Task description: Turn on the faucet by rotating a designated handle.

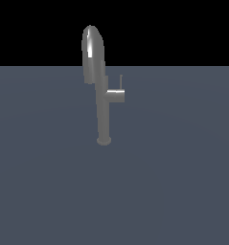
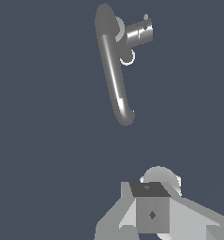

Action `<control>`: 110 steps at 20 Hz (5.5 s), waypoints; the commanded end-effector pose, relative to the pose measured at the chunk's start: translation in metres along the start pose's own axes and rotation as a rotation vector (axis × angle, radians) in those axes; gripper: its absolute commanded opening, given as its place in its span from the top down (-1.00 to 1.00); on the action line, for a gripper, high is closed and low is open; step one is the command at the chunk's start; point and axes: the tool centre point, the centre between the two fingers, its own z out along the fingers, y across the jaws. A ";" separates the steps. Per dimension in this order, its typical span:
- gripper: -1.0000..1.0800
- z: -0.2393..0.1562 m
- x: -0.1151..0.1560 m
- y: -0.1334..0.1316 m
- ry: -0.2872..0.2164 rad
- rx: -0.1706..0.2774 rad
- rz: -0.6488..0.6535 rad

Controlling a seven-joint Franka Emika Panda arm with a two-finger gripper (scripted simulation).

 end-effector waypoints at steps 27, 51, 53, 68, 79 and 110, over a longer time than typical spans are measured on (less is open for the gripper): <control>1.00 0.042 0.173 0.005 -0.498 0.535 0.544; 1.00 0.144 0.269 0.036 -0.901 0.971 0.987; 1.00 0.148 0.271 0.036 -0.914 0.986 1.001; 1.00 0.150 0.269 0.036 -0.921 0.994 1.008; 1.00 0.147 0.246 0.039 -0.920 0.994 1.010; 1.00 0.206 0.184 0.066 -0.921 0.994 1.008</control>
